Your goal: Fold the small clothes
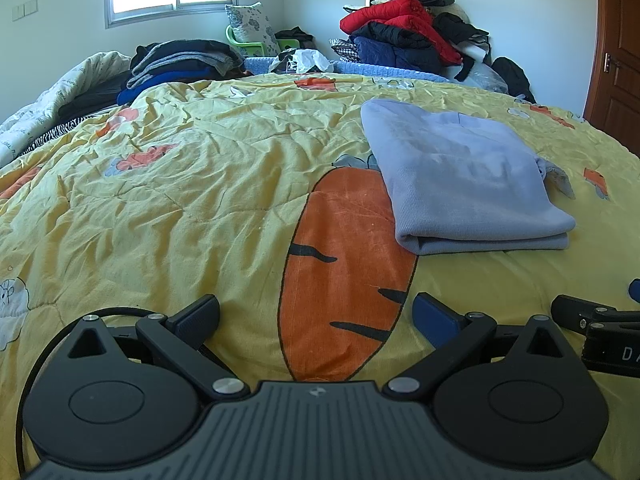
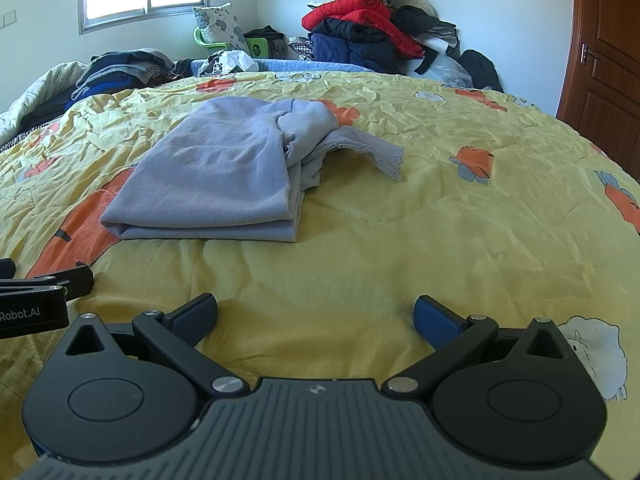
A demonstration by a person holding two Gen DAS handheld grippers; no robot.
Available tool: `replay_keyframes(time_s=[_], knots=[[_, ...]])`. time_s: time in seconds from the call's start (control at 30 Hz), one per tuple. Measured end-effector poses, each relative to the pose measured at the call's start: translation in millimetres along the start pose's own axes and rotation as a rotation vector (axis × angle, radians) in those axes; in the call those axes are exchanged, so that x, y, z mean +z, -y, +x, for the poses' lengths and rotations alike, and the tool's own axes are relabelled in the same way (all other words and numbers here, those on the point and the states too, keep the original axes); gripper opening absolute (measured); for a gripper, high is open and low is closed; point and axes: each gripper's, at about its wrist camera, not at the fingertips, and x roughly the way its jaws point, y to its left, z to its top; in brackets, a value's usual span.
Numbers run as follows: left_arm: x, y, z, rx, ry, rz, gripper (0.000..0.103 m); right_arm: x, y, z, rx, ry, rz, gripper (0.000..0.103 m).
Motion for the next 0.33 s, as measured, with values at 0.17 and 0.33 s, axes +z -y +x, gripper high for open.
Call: replay_keyframes(time_s=[0.17, 0.33], knots=[[-0.2, 0.1, -0.3, -0.003, 0.001, -0.002, 0.103, -0.3, 0.2, -0.2, 0.000, 0.000, 0.000, 0.103], [-1.1, 0.0, -1.0, -0.002, 0.001, 0.000, 0.103, -0.1, -0.2, 0.1, 0.000, 0.000, 0.000, 0.103]])
